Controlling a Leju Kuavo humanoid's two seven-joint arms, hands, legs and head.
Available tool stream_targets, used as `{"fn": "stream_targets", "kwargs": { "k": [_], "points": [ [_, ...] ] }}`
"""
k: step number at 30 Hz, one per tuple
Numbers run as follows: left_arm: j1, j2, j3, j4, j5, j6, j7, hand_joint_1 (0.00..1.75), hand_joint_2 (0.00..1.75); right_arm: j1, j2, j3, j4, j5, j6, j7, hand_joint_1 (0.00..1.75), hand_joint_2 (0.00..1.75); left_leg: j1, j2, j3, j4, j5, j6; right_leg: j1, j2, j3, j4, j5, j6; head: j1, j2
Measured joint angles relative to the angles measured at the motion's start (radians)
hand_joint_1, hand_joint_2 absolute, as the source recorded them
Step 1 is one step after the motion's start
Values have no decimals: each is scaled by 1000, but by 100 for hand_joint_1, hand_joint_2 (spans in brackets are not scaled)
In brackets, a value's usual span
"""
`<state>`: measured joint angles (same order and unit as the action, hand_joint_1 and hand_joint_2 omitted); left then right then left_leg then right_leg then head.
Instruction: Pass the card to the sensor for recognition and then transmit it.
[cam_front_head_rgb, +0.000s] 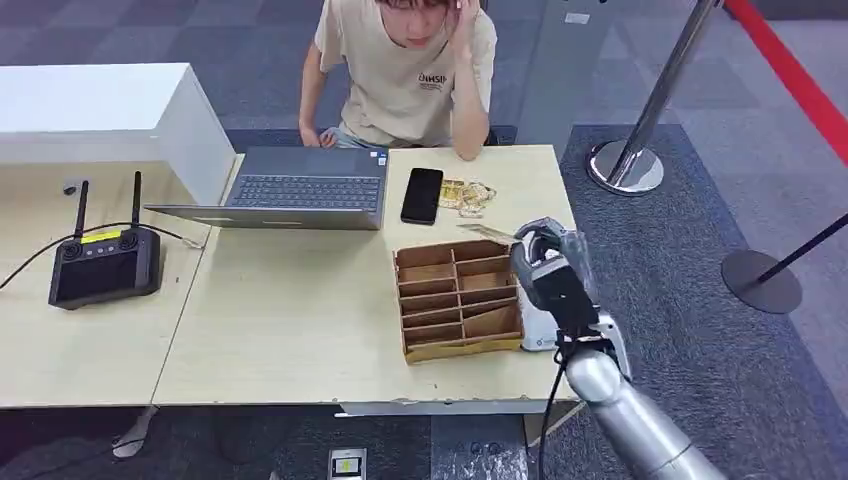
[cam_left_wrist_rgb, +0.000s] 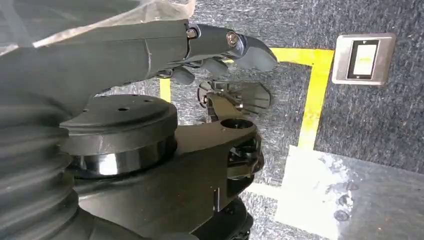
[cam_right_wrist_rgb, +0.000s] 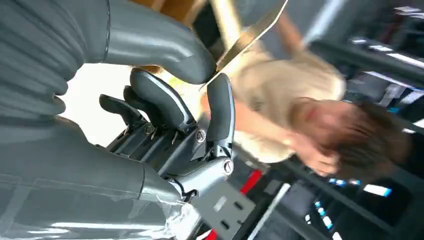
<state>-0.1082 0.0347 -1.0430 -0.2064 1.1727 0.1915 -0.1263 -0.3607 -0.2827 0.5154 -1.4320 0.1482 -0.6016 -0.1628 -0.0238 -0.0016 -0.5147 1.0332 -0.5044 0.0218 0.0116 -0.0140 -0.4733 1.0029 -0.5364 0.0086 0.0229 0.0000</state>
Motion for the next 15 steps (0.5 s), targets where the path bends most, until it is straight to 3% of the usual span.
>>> {"fn": "stream_targets", "kwargs": {
  "k": [4,8,12,15],
  "points": [
    [0,0,0,0,-5,-3,3,0,175,-24,5,-13,-36,-110,42,-54,175,175,0,0,0,0,0,0,0,0,0,0,0,0,0,0],
    [0,2,-6,0,-20,-7,3,0,175,-75,8,-19,-57,-139,91,-57,175,175,0,0,0,0,0,0,0,0,0,0,0,0,0,0],
    [-3,3,-18,0,-37,-17,4,0,175,-154,8,-14,-60,-87,122,-2,175,175,0,0,0,0,0,0,0,0,0,0,0,0,0,0],
    [-13,4,-26,0,-51,-24,18,0,175,-250,8,5,-43,27,155,82,175,175,0,0,0,0,0,0,0,0,0,0,0,0,0,0]
  ]
}}
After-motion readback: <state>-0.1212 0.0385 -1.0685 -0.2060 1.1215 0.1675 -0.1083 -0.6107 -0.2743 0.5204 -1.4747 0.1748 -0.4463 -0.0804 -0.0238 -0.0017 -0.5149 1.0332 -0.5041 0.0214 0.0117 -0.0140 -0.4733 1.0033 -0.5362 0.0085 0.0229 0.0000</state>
